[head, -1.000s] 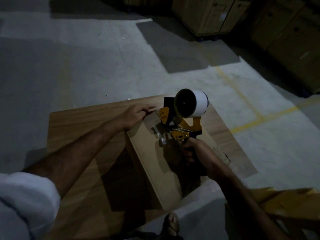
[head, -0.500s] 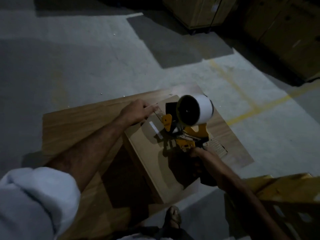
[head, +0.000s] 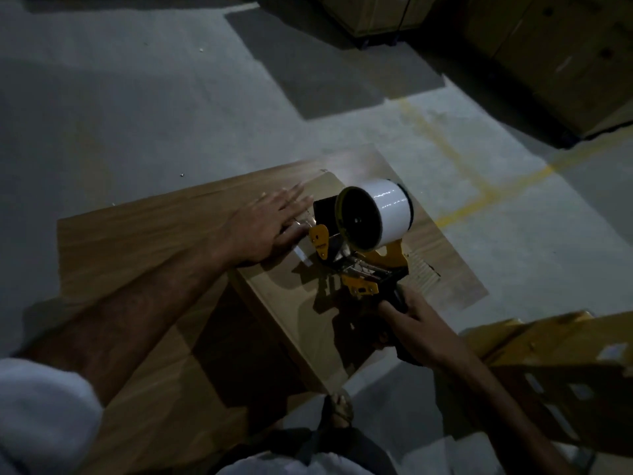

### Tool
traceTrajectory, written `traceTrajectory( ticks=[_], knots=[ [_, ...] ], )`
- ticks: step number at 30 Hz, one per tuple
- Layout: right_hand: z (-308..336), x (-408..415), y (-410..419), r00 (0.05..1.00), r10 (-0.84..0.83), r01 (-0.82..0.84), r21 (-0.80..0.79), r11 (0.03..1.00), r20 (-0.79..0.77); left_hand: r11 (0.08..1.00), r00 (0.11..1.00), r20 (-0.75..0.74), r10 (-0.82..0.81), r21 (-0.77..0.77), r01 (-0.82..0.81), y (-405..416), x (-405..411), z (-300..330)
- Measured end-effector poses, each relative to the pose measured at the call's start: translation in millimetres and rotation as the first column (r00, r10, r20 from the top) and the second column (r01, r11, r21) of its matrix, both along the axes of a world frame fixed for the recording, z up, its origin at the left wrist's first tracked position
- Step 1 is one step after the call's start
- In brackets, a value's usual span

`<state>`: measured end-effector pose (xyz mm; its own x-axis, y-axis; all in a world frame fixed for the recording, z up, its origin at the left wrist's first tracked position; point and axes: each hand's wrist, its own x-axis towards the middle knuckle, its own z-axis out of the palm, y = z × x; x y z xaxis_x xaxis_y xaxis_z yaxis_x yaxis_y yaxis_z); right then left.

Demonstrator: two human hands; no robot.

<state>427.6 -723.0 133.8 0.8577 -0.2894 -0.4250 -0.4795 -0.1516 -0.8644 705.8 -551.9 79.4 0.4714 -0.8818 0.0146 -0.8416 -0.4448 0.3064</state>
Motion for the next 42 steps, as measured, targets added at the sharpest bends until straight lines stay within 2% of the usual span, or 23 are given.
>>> traceTrajectory(
  ticks=[4, 7, 11, 15, 19, 25, 29, 31, 34, 38, 42],
  knots=[
    [-8.2, -17.3, 2.4, 1.000, 0.023, -0.022, -0.230, 0.973, -0.001, 0.999, 1.000, 0.004, 0.006, 0.041, -0.006, -1.3, 2.3, -1.5],
    [-13.0, -11.5, -1.5, 0.996, 0.056, -0.034, -0.296, 0.955, 0.066, 0.999, 1.000, -0.002, -0.014, 0.042, 0.014, -1.5, 9.3, -2.1],
    [-21.1, 32.0, -21.8, 0.992, 0.090, -0.068, -0.235, 0.970, 0.085, 0.996, 0.995, 0.081, 0.053, 0.070, -0.059, -7.1, 31.9, 11.9],
    [-24.2, 70.6, -41.4, 0.984, 0.153, -0.143, -0.108, 0.984, 0.092, 1.000, 1.000, 0.021, 0.009, -0.022, -0.009, -4.0, 10.2, 11.6],
    [-28.9, 76.9, -50.2, 0.974, 0.213, -0.211, -0.029, 0.977, 0.073, 0.999, 0.999, 0.017, 0.031, 0.016, -0.031, -3.9, -1.7, 7.7],
    [-32.4, 44.8, -52.1, 0.969, 0.195, -0.182, -0.095, 0.979, 0.155, 0.997, 0.999, 0.022, 0.050, 0.056, -0.051, -5.6, -3.9, 9.5],
    [-35.9, 8.7, -52.2, 0.970, 0.195, -0.183, -0.094, 0.979, 0.145, 0.990, 0.997, 0.044, 0.067, 0.125, -0.072, -11.4, -14.5, 16.8],
    [-33.0, 9.0, -49.7, 0.977, 0.165, -0.153, -0.093, 0.984, 0.137, 0.999, 1.000, -0.001, 0.020, 0.047, -0.020, -15.6, -35.5, 20.2],
    [-29.2, 15.8, -46.9, 0.991, 0.095, -0.086, -0.102, 0.991, 0.090, 0.993, 0.994, 0.033, -0.101, -0.052, 0.102, -19.3, -62.8, 19.6],
    [-33.9, 6.3, -53.9, 0.996, 0.068, -0.072, 0.053, 0.996, 0.063, 1.000, 0.999, 0.035, 0.010, 0.016, -0.011, -21.2, -70.2, 21.6],
    [-36.3, -25.5, -63.6, 0.992, 0.087, -0.093, 0.064, 0.994, 0.087, 0.987, 0.998, 0.031, 0.051, 0.154, -0.055, -26.9, -82.1, 24.5]
  ],
)
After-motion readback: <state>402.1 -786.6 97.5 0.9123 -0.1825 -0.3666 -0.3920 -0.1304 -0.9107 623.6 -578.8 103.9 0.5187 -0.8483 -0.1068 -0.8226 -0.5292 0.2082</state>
